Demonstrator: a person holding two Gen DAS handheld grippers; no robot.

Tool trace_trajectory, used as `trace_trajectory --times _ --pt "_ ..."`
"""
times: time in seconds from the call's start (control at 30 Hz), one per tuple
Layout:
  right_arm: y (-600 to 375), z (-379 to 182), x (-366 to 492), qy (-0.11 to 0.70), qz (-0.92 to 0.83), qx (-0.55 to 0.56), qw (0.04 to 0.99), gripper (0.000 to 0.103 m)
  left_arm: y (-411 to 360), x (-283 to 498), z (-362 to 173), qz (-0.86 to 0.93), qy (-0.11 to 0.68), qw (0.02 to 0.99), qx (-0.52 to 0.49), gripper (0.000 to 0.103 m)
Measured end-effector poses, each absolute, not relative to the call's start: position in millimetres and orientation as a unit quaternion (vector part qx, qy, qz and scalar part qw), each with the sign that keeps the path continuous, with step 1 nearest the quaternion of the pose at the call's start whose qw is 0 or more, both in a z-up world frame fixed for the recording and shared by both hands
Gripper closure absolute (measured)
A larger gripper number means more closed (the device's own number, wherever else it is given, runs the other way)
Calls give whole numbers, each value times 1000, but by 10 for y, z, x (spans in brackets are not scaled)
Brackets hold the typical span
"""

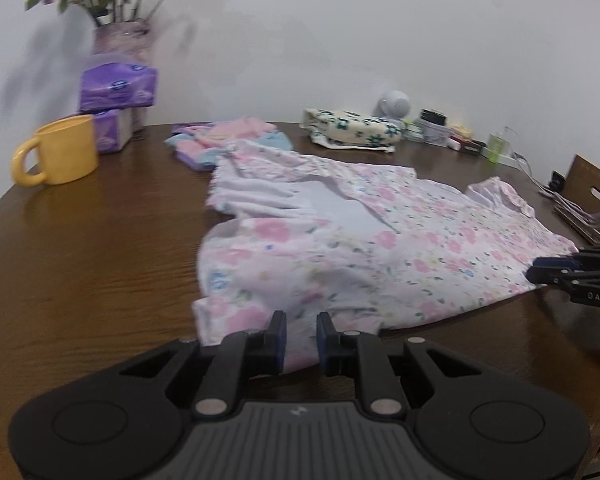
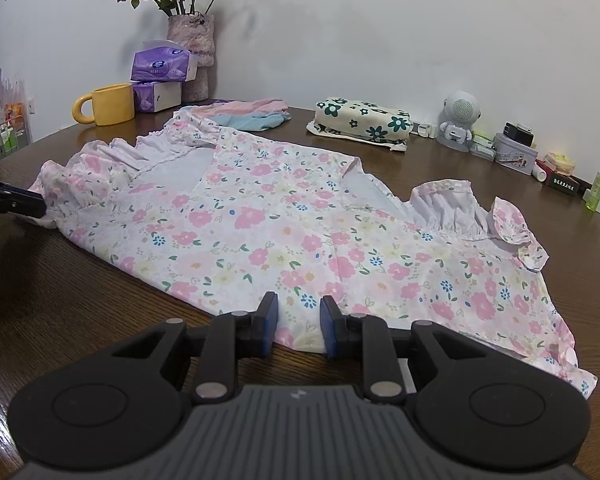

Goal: Fold clothes

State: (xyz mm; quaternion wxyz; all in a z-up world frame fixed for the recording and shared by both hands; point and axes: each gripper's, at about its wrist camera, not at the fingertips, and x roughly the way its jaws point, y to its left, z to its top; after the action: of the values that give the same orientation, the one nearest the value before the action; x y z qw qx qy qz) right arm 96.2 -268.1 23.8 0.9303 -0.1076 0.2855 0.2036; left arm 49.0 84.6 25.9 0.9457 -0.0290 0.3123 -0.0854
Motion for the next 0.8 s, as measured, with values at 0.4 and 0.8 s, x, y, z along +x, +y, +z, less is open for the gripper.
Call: trace_trajectory --times 0.4,0.8 --pt "-2669 239 954 284 201 -110 931 80 950 317 230 -51 295 953 -40 87" --pt "-2717 485 1026 253 234 -22 939 71 853 317 506 -70 240 967 -54 57"
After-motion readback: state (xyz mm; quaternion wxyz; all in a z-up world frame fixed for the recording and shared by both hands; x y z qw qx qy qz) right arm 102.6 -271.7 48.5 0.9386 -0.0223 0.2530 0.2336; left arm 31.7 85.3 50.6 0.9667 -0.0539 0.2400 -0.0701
